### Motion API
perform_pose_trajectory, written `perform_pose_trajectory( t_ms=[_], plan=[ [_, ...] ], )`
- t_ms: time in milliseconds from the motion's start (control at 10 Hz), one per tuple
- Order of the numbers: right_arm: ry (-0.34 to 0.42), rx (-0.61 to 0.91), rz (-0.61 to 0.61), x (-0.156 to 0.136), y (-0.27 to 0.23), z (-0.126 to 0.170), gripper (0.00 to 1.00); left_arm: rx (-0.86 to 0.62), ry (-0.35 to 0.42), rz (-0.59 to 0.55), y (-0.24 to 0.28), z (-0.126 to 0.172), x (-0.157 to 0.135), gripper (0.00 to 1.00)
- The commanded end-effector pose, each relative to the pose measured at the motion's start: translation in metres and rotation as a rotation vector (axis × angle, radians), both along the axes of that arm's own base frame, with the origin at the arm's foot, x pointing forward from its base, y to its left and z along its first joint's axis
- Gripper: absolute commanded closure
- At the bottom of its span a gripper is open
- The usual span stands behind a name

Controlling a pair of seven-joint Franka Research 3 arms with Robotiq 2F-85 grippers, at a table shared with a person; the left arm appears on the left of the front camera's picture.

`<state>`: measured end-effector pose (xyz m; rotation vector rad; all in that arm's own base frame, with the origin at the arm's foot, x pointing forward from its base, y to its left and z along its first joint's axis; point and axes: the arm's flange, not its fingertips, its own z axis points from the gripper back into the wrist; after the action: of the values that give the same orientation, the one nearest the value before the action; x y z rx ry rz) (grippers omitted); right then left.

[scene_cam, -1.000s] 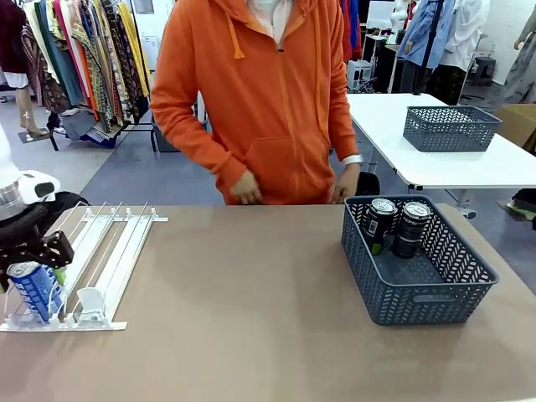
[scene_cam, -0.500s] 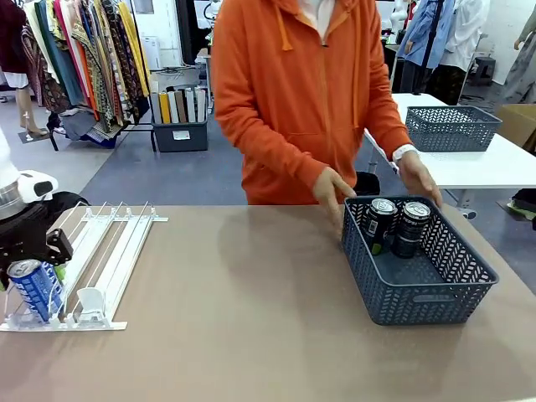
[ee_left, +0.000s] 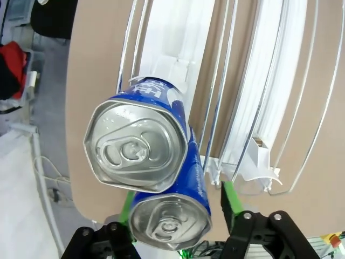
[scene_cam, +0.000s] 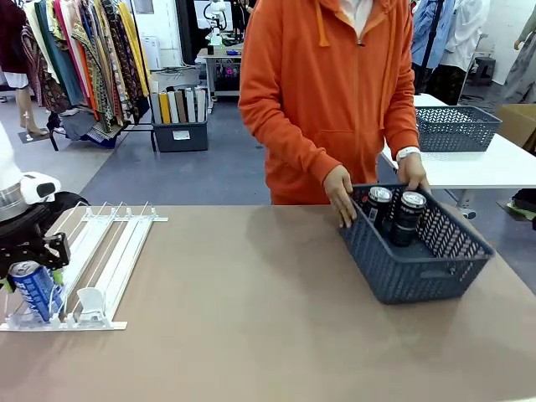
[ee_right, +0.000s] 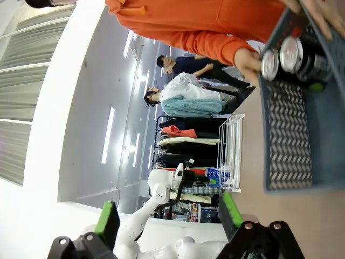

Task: Retrieve and store the cans from the dispenser.
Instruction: Pick up one can from the Automatic Can Dispenser and place it in the middle of the table.

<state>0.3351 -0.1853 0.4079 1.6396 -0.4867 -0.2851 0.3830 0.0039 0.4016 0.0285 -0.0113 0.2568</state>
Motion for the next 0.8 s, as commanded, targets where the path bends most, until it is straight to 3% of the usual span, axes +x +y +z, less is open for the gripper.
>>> perform_pose_trajectory(
  t_ms=[0,700],
  plan=[
    [-0.010,-0.011,0.016,0.000,-0.001,0.003,0.00,0.023,-0.005,0.014,-0.001,0.000,0.005,1.00],
    [-0.010,-0.011,0.016,0.000,-0.001,0.003,0.00,0.013,-0.032,0.011,-0.002,0.011,-0.002,1.00]
  ],
)
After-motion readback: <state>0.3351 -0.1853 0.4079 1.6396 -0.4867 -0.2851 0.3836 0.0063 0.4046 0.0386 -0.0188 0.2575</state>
